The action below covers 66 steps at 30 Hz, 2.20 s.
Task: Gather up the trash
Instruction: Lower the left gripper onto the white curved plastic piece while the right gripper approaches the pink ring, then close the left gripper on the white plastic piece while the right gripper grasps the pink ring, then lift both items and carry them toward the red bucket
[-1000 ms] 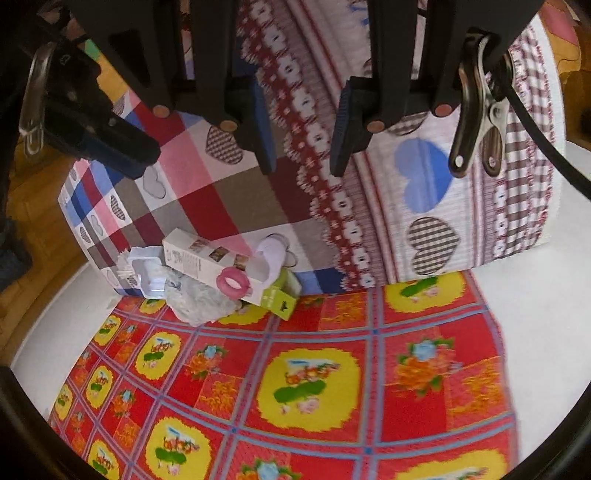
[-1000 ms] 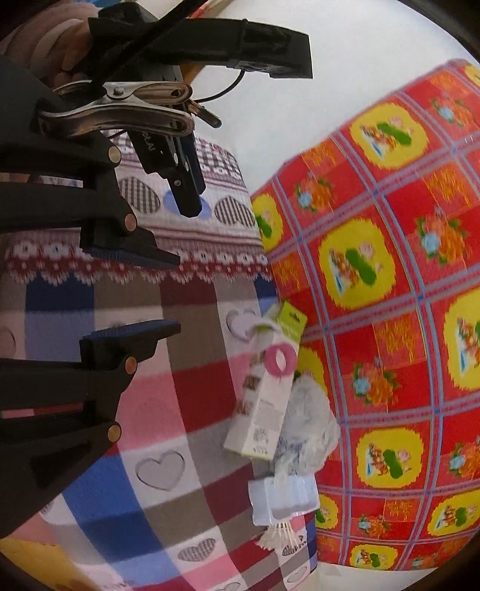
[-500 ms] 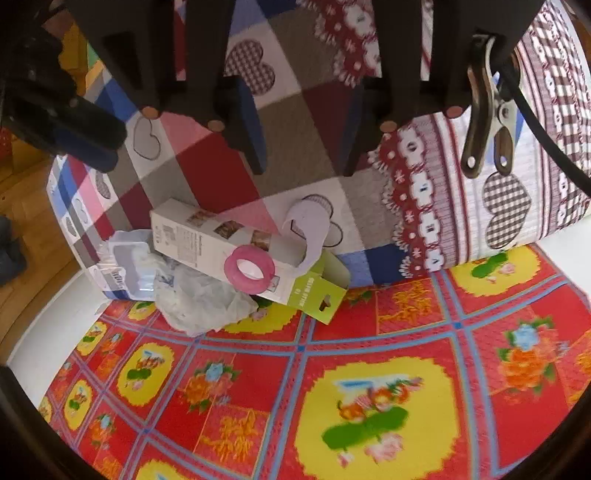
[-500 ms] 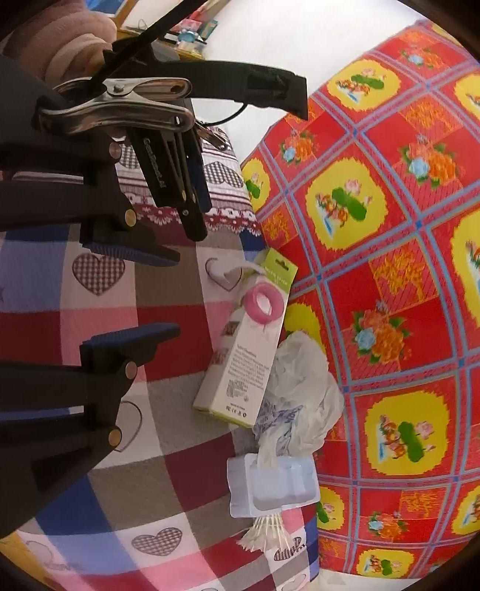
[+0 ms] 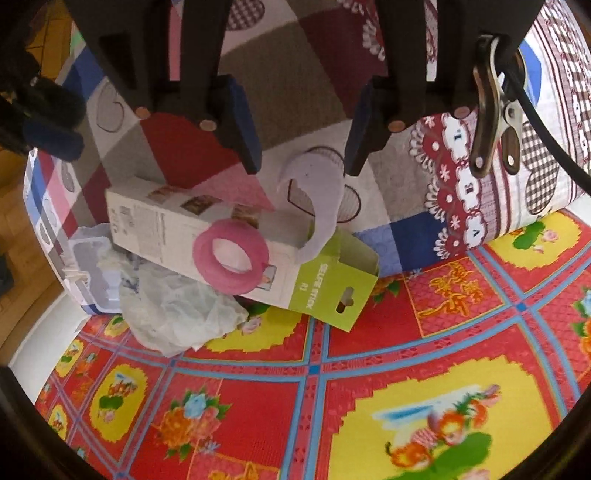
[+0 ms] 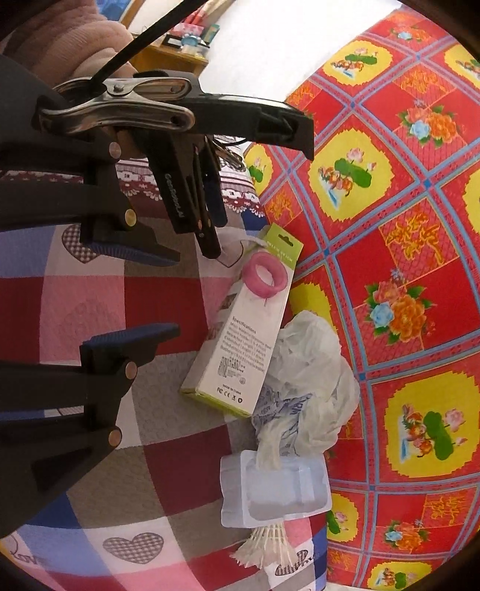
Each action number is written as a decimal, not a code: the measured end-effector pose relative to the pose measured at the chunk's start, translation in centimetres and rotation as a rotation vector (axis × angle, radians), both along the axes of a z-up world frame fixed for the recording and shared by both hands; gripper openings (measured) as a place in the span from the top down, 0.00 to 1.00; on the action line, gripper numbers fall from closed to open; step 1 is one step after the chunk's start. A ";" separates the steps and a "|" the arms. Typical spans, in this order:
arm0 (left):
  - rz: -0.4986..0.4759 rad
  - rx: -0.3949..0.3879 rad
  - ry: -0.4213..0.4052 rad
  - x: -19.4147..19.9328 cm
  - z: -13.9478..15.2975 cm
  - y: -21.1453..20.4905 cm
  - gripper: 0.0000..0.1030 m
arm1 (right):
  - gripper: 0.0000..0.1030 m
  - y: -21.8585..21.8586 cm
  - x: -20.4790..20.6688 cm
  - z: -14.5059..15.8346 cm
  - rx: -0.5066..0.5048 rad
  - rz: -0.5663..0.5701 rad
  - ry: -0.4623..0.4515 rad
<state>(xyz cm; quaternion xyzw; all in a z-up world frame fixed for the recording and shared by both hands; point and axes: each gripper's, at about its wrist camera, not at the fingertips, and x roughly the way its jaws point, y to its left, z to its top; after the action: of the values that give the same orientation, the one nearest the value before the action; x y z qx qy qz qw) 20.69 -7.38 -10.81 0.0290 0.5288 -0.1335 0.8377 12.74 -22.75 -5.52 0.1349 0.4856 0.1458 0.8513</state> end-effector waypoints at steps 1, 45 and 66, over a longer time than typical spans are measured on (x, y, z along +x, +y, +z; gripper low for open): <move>0.006 0.008 0.005 0.3 -0.3 -0.1 0.52 | 0.68 -0.1 0.2 -0.1 -0.001 -0.001 0.003; 0.292 -0.011 -0.012 -2.9 2.2 9.6 0.59 | 0.50 6.8 9.5 -2.8 -0.240 0.147 -0.103; 0.338 -0.037 -0.038 -6.6 4.2 10.7 0.59 | 0.57 8.7 5.3 -0.4 -0.219 0.179 -0.163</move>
<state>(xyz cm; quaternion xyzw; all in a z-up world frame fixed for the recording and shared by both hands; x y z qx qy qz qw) 14.09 3.31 -6.64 -0.0732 0.5077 0.0002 0.8584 18.03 -14.02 -5.90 -0.0149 0.4380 0.1778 0.8811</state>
